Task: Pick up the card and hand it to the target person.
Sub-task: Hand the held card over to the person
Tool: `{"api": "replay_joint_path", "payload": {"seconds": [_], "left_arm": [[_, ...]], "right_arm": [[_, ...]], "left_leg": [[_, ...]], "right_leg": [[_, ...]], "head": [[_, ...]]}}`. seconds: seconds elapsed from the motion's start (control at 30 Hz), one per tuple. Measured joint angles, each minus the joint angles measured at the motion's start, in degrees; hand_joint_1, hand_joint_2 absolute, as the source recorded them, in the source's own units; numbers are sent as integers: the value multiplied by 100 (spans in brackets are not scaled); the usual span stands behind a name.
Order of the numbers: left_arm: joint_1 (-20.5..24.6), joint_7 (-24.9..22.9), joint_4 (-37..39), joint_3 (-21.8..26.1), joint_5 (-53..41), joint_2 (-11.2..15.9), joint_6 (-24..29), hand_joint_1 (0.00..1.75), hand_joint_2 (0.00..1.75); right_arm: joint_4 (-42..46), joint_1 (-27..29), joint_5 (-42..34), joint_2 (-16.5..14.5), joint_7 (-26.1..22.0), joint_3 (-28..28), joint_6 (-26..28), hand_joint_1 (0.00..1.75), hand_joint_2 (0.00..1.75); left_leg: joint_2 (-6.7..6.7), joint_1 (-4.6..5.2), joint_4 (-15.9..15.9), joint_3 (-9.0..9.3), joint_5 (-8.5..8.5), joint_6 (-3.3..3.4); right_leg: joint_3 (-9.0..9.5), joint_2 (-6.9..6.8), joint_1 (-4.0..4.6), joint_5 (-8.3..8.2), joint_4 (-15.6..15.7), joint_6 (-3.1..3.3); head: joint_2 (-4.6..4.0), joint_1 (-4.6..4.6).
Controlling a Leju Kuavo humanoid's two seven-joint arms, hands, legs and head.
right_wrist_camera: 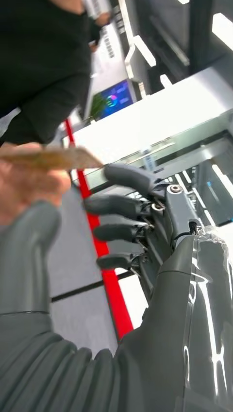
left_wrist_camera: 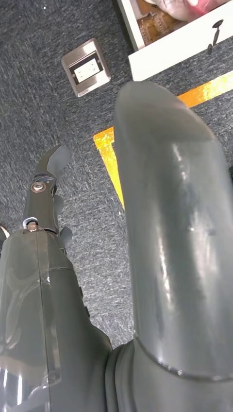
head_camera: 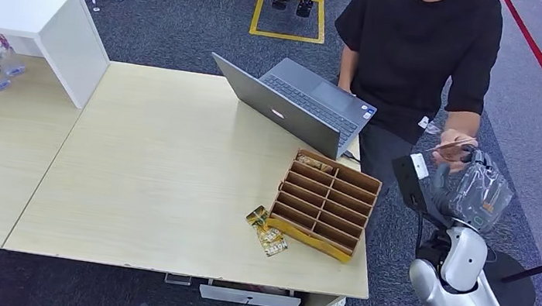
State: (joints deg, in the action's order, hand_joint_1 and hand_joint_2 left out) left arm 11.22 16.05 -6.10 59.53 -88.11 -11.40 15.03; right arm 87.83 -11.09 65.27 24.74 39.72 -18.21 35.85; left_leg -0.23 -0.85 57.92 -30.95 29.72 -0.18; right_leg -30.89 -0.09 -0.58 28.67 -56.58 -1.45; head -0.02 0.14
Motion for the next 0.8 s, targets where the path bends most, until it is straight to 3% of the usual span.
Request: {"api": "replay_joint_path", "payload": {"seconds": [0.27,0.4,0.5,0.6,0.8], "left_arm": [[0,-1,0,-42,1,9,-2,0,0],[-3,4,0,-43,1,11,1,0,0],[-13,15,0,-42,1,13,6,0,0],[-26,31,0,-39,2,14,20,0,0],[-74,100,0,-33,2,17,85,0,0]], "right_arm": [[-121,1,-129,26,26,-128,-198,0,0],[-155,15,-192,19,-10,-195,112,0,175],[-98,99,-201,-50,-332,-178,360,0,175],[74,260,-269,-257,-969,-59,393,0,175],[506,673,-848,-1016,-2498,368,416,0,175]], "left_leg": [[0,0,0,0,0,0],[0,0,0,0,0,0],[0,0,0,0,0,0],[0,-1,-1,0,0,0],[-1,-4,-3,0,0,0]], "right_leg": [[0,0,0,0,0,0],[0,0,0,0,0,0],[1,0,0,0,0,0],[1,-1,1,0,0,0],[1,-1,4,1,0,1]], "head": [[0,0],[0,0],[0,0],[0,0],[0,0]]}}
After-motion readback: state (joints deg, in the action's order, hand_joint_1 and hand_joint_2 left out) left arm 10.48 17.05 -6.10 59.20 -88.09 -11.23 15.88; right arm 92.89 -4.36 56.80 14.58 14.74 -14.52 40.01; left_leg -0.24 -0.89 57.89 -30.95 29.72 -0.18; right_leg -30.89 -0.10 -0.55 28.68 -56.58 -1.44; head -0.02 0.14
